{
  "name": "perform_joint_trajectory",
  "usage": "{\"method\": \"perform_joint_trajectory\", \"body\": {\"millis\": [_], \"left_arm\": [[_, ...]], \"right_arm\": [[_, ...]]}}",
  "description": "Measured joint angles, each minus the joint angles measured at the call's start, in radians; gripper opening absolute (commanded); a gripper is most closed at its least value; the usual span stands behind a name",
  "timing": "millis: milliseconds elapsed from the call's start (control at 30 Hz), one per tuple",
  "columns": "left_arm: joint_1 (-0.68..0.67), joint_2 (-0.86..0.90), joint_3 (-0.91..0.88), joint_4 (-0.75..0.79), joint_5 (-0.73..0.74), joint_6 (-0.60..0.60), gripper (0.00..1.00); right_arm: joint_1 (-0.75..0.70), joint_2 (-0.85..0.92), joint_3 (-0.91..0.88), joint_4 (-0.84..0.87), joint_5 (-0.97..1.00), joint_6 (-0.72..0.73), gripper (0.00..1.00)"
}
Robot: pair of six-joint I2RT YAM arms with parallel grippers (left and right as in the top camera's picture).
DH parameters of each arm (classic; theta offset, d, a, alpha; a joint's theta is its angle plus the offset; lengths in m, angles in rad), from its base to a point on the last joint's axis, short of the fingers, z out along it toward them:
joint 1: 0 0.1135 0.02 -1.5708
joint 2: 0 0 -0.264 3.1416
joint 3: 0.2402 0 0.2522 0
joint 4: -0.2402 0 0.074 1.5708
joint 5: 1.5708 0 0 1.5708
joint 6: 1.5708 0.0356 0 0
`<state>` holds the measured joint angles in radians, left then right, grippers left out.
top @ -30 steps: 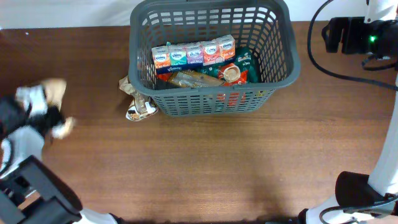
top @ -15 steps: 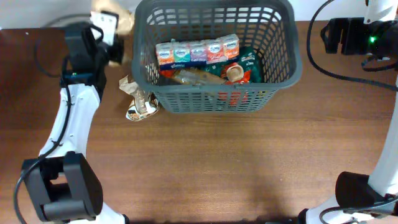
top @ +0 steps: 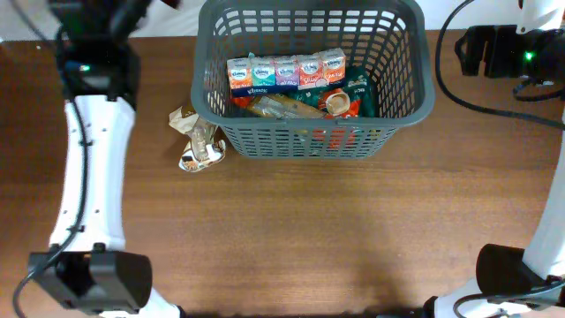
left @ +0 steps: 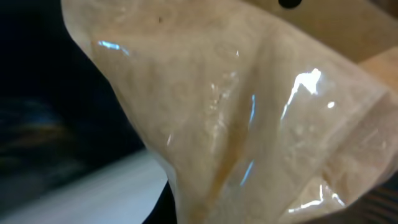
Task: Pack container
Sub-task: 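Carry the wrapper over the basket and release it inside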
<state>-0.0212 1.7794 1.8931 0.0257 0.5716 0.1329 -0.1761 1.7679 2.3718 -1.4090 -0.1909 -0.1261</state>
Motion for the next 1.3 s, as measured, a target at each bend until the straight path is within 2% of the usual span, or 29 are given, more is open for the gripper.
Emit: {"method": "perform_joint_trajectory", "body": {"millis": [100,333,367,400,467,533,567,633,733,767,800,900,967,1000,1133,1200,1300], "left_arm": [[-0.085,0.039,0.004,-0.117,0.1,-0.005,0.02],[-0.248,0.275,-0.004,-0.332,0.286,0.004,0.01],[-0.259,0.299,-0.009,-0.383,0.293,0.018,0.05],[-0.267,0.317,-0.012,-0.441,0.292,0.034,0.25],[-0.275,0.341,-0.013,-0.546,0.272,0.081,0.53],[-0.274,0.346,-0.014,-0.607,0.242,0.114,0.73],[-0.272,0.346,-0.013,-0.629,0.218,0.138,0.75],[-0.269,0.346,-0.011,-0.636,0.185,0.168,0.73],[-0.266,0.346,0.009,-0.644,0.15,0.2,0.57],[-0.266,0.346,0.027,-0.649,0.145,0.206,0.49],[-0.266,0.346,0.058,-0.654,0.136,0.212,0.46],[-0.261,0.339,0.186,-0.658,0.076,0.22,0.45],[-0.248,0.313,0.265,-0.658,-0.038,0.223,0.46],[-0.239,0.294,0.294,-0.658,-0.115,0.224,0.5],[-0.165,0.19,0.379,-0.69,-0.456,0.227,0.5],[-0.101,0.148,0.401,-0.796,-0.586,0.217,0.5],[0.003,0.14,0.406,-0.98,-0.704,0.135,0.39]], "right_arm": [[0.0,0.0,0.0,0.0,-0.003,0.0,0.99],[0.0,0.0,0.0,-0.002,-0.003,0.0,0.99],[0.0,0.0,0.0,-0.002,-0.004,0.0,0.99],[0.0,0.0,0.0,-0.003,-0.003,0.0,0.99],[0.0,0.0,0.0,-0.004,-0.004,0.0,0.99],[0.0,0.0,0.0,-0.005,-0.006,0.0,0.99],[0.0,0.0,0.0,-0.004,-0.007,0.0,0.99],[0.0,0.0,0.0,-0.004,-0.007,0.0,0.99],[0.0,0.0,0.0,-0.004,-0.007,0.0,0.99],[0.0,0.0,0.0,-0.004,-0.007,0.0,0.99],[0.0,0.0,0.0,-0.004,-0.007,0.0,0.99],[0.0,0.0,0.0,-0.004,-0.007,0.0,0.99],[0.0,0.0,0.0,-0.005,-0.008,0.0,0.99],[0.0,0.0,0.0,-0.004,-0.008,0.0,0.99],[0.0,0.0,0.0,-0.005,-0.01,0.001,0.99],[0.0,0.0,0.0,-0.004,-0.01,0.0,0.99],[0.0,0.0,0.0,-0.004,-0.01,0.0,0.99]]}}
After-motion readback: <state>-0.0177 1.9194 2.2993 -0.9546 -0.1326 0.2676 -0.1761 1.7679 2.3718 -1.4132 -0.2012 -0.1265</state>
